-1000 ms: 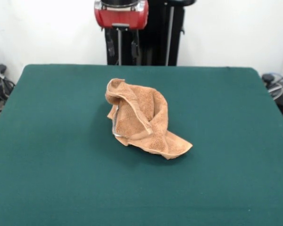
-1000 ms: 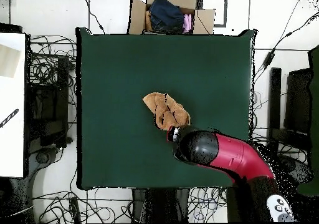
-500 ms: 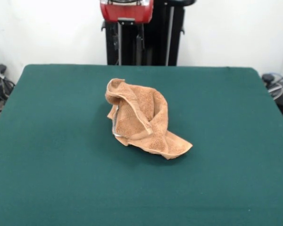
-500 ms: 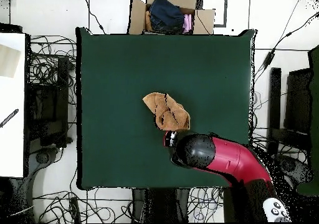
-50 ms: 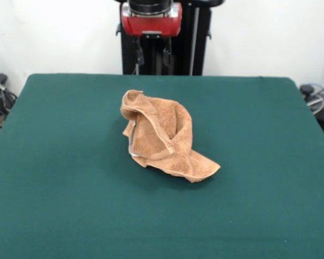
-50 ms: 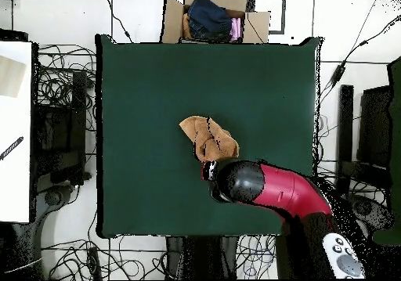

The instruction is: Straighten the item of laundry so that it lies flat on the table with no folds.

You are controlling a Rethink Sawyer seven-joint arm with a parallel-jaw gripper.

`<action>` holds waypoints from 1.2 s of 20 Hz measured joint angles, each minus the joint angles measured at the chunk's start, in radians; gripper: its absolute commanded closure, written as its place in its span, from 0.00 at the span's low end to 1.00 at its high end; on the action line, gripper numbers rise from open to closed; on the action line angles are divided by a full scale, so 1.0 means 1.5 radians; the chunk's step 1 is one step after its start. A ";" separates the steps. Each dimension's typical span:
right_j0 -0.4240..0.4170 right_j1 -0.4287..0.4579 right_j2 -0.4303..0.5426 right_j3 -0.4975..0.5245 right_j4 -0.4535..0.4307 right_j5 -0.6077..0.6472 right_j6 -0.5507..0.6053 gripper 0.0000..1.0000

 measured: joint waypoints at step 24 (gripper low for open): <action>0.028 0.120 0.000 -0.131 -0.031 0.060 0.000 0.00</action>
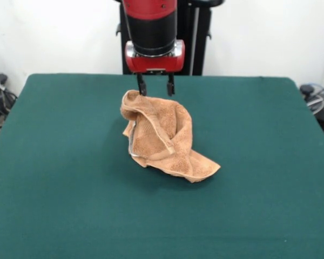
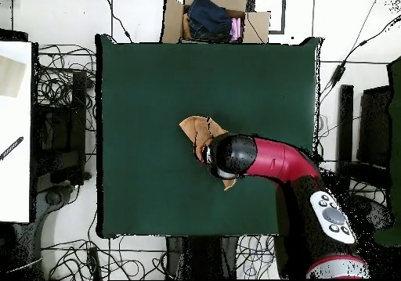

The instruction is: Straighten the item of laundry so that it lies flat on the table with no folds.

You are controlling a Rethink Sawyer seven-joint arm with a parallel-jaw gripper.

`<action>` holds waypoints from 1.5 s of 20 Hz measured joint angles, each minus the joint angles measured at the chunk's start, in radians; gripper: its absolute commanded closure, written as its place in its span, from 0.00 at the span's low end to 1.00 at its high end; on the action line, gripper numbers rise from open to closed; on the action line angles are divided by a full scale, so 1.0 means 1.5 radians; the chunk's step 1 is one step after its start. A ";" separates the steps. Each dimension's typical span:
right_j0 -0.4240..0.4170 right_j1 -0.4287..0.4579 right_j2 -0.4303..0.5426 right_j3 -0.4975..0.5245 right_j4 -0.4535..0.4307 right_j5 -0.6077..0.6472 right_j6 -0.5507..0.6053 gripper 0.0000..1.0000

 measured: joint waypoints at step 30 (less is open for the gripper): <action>0.039 0.054 0.000 -0.130 -0.001 0.058 0.000 0.00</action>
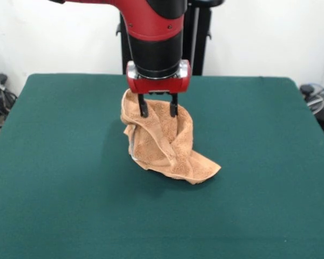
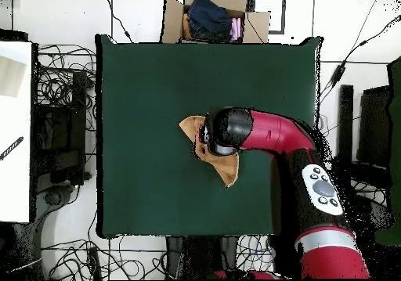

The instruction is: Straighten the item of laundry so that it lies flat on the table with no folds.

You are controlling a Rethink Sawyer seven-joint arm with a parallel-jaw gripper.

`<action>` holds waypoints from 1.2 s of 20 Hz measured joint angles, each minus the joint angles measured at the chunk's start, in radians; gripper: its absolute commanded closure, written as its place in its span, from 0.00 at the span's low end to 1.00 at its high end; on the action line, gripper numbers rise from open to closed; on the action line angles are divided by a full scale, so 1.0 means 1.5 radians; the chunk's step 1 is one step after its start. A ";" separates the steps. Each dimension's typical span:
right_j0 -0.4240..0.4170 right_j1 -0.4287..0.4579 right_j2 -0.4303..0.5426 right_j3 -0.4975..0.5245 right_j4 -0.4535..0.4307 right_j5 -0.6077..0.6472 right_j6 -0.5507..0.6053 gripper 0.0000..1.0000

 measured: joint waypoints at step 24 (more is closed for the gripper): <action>0.013 0.013 0.000 -0.031 0.000 0.019 0.000 0.00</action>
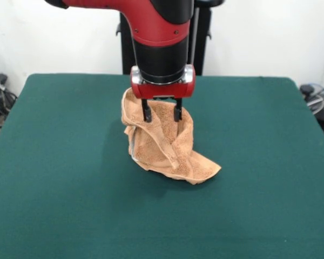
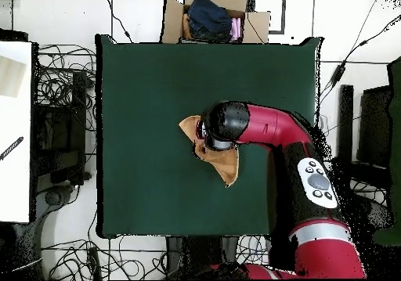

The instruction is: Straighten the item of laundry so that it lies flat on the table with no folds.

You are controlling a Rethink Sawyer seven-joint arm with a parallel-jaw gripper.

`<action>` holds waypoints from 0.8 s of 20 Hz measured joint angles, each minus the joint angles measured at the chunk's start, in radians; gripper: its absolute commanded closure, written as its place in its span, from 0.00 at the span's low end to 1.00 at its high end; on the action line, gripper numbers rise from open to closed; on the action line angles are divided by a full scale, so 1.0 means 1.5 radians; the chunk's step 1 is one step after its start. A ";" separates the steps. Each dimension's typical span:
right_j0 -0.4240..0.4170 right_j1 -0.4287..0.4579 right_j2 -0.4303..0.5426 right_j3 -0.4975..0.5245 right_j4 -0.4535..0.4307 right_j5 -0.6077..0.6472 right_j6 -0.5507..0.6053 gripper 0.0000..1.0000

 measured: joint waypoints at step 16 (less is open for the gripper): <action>0.015 0.025 0.000 -0.059 0.000 0.047 0.000 0.00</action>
